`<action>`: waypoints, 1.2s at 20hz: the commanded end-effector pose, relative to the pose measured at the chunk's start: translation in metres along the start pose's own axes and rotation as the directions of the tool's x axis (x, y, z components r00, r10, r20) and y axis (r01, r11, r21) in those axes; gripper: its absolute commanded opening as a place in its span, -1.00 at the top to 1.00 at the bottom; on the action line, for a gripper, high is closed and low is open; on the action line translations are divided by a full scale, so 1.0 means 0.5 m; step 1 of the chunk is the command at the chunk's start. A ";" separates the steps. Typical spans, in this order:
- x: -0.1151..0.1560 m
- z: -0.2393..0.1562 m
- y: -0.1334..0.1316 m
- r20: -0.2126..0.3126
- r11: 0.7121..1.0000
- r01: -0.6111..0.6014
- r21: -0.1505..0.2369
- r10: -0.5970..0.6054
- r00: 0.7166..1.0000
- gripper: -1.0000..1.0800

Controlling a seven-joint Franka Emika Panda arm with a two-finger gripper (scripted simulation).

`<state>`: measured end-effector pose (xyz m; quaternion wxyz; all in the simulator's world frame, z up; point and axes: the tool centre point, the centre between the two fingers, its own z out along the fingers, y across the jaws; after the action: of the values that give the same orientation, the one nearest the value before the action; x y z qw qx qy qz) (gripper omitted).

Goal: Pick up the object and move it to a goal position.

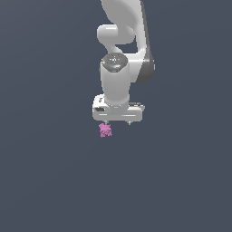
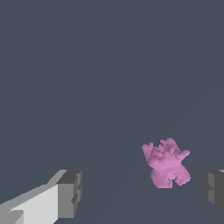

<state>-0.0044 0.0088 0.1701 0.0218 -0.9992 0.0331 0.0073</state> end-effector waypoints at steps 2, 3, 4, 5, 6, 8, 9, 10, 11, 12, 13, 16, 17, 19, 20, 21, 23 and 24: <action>0.002 -0.004 -0.002 -0.002 1.000 -0.003 0.004 0.003 1.000 -0.92; 0.001 -0.003 -0.001 -0.002 1.000 -0.002 0.003 0.002 1.000 -0.92; 0.001 -0.002 0.000 -0.002 1.000 0.000 0.003 0.000 1.000 -0.92; 0.001 -0.001 0.001 -0.003 1.000 0.002 0.002 -0.002 1.000 -0.92; 0.000 0.001 0.003 -0.003 1.000 0.005 0.002 -0.005 1.000 -0.92; -0.003 0.008 0.009 -0.004 1.000 0.015 0.000 -0.015 1.000 -0.92; -0.004 0.012 0.013 -0.004 1.000 0.021 -0.001 -0.021 1.000 -0.92; -0.007 0.017 0.018 -0.004 1.000 0.029 -0.003 -0.029 1.000 -0.92; -0.009 0.022 0.023 -0.005 0.999 0.037 -0.005 -0.037 0.999 -0.92; -0.011 0.028 0.029 -0.005 0.999 0.046 -0.007 -0.046 0.999 -0.92; -0.014 0.035 0.035 -0.006 0.998 0.056 -0.009 -0.056 0.998 -0.92; -0.026 0.058 0.057 -0.007 0.996 0.093 -0.016 -0.093 0.996 -0.92; -0.031 0.067 0.065 -0.007 0.994 0.107 -0.019 -0.108 0.994 -0.92; -0.042 0.086 0.083 -0.007 0.990 0.139 -0.025 -0.139 0.990 -0.92; -0.048 0.096 0.093 -0.007 0.987 0.155 -0.027 -0.156 0.988 -0.92; -0.054 0.105 0.101 -0.007 0.985 0.171 -0.030 -0.171 0.985 -0.92; -0.064 0.121 0.115 -0.006 0.980 0.198 -0.035 -0.198 0.980 -0.92; -0.069 0.127 0.122 -0.006 0.977 0.210 -0.036 -0.210 0.978 -0.92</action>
<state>-0.0395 -0.0421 0.1102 0.0061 -0.9981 -0.0617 0.0012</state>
